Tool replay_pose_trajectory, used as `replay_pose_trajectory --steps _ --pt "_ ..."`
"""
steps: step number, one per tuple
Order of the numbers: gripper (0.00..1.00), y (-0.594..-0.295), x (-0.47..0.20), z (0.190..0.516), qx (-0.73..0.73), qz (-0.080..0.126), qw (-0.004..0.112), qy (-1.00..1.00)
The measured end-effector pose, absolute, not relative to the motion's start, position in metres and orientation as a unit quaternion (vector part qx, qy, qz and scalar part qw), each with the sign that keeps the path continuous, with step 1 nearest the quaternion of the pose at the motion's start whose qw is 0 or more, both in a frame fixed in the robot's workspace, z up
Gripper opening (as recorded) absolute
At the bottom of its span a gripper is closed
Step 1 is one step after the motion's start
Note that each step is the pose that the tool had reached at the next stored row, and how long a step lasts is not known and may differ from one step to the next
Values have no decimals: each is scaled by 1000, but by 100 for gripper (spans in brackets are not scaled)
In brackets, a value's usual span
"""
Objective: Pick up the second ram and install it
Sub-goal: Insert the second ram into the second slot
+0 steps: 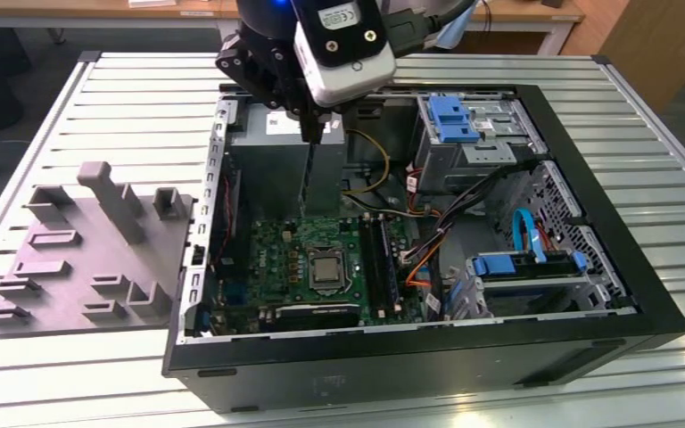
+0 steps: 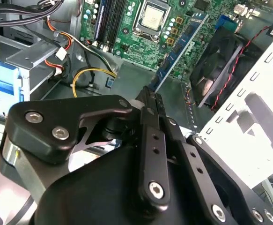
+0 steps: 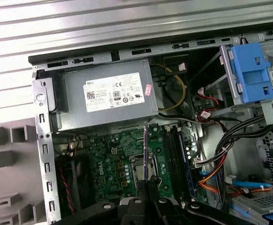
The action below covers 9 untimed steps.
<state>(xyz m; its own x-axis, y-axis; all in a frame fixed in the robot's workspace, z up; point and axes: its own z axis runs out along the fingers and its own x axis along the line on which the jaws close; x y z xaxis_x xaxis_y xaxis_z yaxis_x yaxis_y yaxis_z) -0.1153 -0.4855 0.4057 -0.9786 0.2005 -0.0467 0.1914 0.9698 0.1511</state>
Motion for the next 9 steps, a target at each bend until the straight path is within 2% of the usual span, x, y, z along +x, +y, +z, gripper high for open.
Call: replay_pose_trajectory --steps 9 --pt "12 -486 -115 406 98 73 31 992"
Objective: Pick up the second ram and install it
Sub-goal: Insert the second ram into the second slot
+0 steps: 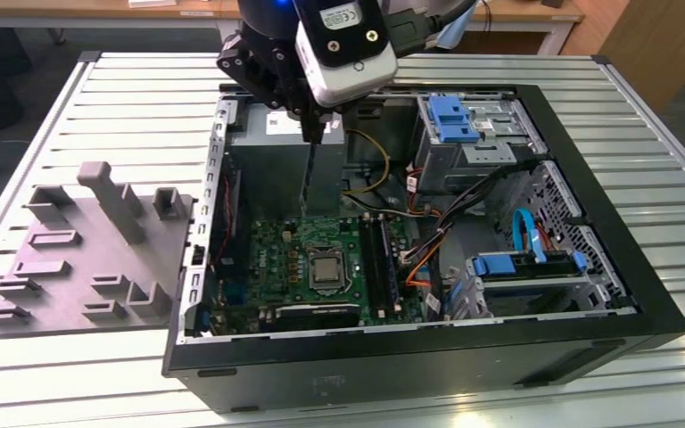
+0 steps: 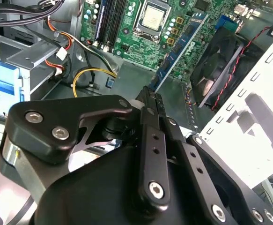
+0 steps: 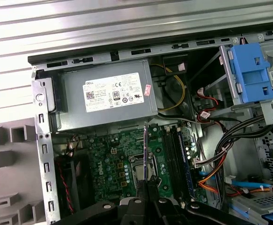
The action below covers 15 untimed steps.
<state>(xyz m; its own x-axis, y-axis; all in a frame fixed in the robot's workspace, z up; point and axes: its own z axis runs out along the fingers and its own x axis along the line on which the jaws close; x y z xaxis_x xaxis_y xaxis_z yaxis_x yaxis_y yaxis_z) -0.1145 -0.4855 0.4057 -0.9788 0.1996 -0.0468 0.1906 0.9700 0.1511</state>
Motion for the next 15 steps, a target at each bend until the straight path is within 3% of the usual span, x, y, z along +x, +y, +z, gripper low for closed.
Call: replay_pose_trajectory --steps 15 --pt "12 -486 -110 406 95 73 31 992"
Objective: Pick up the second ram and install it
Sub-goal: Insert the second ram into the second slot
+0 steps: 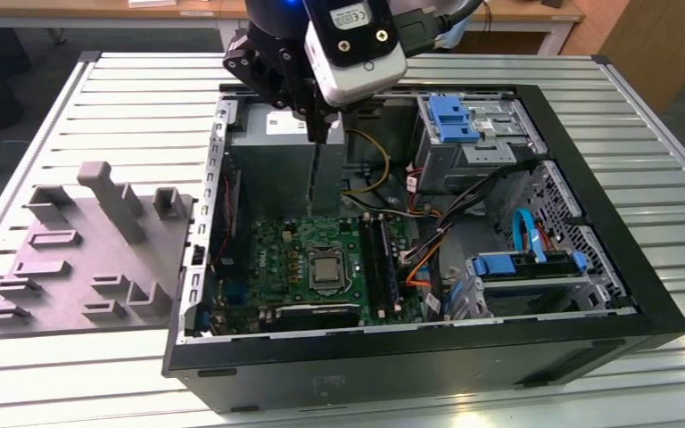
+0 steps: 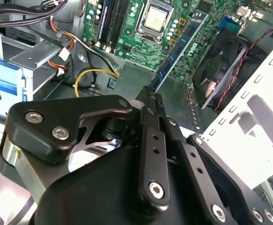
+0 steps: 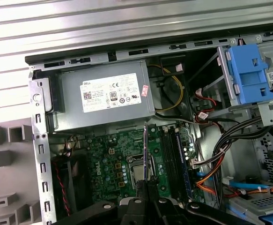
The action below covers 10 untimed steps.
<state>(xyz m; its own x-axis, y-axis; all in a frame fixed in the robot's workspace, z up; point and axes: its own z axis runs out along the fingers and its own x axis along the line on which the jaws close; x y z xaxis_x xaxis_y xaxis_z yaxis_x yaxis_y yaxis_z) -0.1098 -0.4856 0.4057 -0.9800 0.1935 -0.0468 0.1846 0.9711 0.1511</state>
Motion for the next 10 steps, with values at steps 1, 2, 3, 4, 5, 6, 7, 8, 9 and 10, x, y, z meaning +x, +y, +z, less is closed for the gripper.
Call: replay_pose_trajectory --steps 1,2,3,4,5,6,7,8,9,10 --pt "12 -486 -110 406 95 73 31 992" --pt "12 -486 -110 406 95 73 31 992" --pt "12 -486 -110 406 95 73 31 992" --pt "12 -486 -110 406 95 73 31 992" --pt "12 -486 -110 406 95 73 31 992" --pt "12 -486 -110 406 95 73 31 992" --pt "12 -485 -109 406 95 73 31 992" --pt "12 -485 -108 406 94 73 30 992" --pt "12 -485 -108 406 93 73 30 992" --pt "12 -486 -107 406 92 73 30 993"
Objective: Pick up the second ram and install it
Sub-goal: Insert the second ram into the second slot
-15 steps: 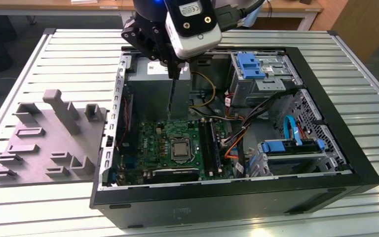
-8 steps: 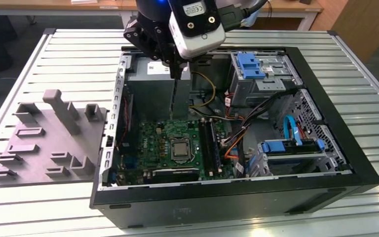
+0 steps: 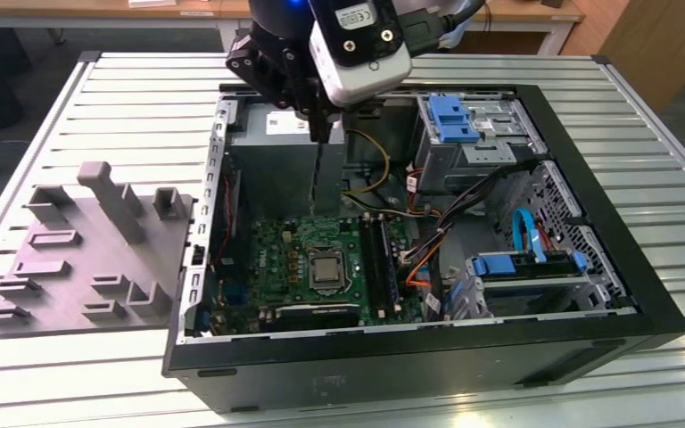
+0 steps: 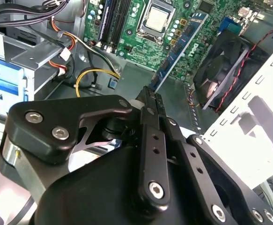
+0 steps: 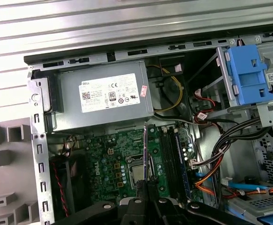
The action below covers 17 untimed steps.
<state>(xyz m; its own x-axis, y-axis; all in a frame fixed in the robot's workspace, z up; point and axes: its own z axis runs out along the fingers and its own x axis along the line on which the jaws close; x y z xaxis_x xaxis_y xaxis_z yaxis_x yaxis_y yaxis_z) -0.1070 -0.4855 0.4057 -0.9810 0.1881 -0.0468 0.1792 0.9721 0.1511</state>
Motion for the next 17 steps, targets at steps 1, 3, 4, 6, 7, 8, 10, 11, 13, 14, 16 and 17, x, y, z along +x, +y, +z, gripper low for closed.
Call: replay_pose_trajectory --steps 1,3,4,6,7,8,10,11,13,14,16,17 --pt "12 -486 -107 406 92 73 30 993" --pt "12 -486 -107 406 92 73 30 993" --pt "12 -486 -107 406 92 73 30 993" --pt "12 -486 -107 406 92 73 30 993" --pt "12 -486 -106 406 92 73 30 993" --pt "12 -485 -106 406 91 73 30 993" --pt "12 -485 -104 406 88 73 30 993" --pt "12 -486 -103 406 87 73 30 993" --pt "12 -486 -102 406 85 74 30 993" --pt "12 -486 -102 406 85 74 30 993" --pt "12 -486 -102 406 85 73 30 993" --pt "12 -485 -102 406 85 74 30 993"
